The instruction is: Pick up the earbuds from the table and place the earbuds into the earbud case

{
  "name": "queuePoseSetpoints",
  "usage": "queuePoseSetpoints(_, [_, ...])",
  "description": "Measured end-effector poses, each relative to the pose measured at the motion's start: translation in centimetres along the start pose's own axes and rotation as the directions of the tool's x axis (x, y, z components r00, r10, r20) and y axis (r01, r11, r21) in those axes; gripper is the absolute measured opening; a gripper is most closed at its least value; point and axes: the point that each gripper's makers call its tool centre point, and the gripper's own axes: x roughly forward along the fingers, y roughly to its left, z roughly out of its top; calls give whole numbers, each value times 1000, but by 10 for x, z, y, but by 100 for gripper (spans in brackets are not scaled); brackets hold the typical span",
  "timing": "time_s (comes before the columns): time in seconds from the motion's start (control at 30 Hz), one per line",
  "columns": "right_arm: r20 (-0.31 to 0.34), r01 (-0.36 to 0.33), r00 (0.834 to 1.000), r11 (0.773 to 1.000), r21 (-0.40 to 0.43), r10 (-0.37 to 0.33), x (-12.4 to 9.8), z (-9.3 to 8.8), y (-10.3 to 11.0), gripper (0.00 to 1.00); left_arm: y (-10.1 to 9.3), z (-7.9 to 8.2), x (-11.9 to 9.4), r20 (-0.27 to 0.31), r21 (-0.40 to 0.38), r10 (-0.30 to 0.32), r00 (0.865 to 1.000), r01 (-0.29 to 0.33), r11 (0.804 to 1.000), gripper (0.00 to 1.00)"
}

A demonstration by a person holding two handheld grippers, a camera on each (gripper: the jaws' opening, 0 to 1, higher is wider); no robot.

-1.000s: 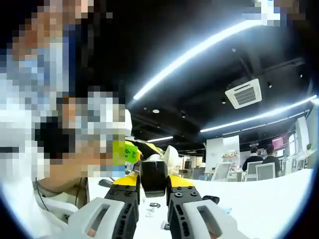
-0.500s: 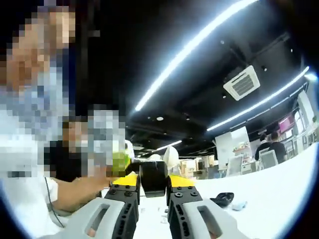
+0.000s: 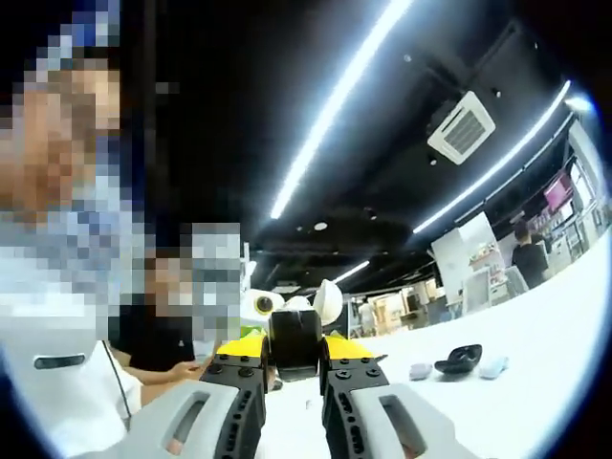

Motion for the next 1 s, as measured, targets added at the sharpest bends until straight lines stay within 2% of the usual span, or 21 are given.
queuePoseSetpoints(0.2, [-42, -13, 999, 999, 36, 14, 1, -4, -4, 20, 2, 1, -4, -24, 65, 19, 1000, -17, 998, 21])
queuePoseSetpoints(0.3, [-103, -19, 994, 999, 41, 23, 0, -9, -7, 21, 2, -3, -7, -58, 105, 25, 998, -19, 994, 20])
queuePoseSetpoints(0.37, [-135, -26, 990, 999, 42, 32, 0, -12, -7, 22, 2, -10, -9, -108, 143, 23, 994, -7, 990, 20])
queuePoseSetpoints(0.43, [-209, -39, 976, 996, 83, 55, -2, -22, -4, 22, 1, -15, -10, -141, 152, 12, 990, 10, 988, 20])
queuePoseSetpoints(0.5, [-200, -39, 979, 998, 43, 47, 0, -21, -1, 21, 3, -15, -10, -137, 136, 11, 990, 8, 991, 20])
queuePoseSetpoints(0.63, [-208, -49, 977, 999, 16, 51, -1, -18, 4, 20, -1, -13, -11, -114, 131, -19, 993, 34, 991, 21])
queuePoseSetpoints(0.8, [-195, -39, 980, 999, -27, 33, -3, -18, 2, 19, 3, -15, -12, -117, 126, 1, 993, 13, 992, 23])
queuePoseSetpoints(0.9, [-204, -22, 979, 999, -36, 15, -6, -18, -3, 19, 13, -14, -21, -102, 102, 45, 994, -34, 994, 26])
queuePoseSetpoints(1.0, [-237, 13, 971, 993, -117, -41, -12, -20, -18, 19, 28, -7, -43, -71, 95, 128, 989, -121, 988, 26])
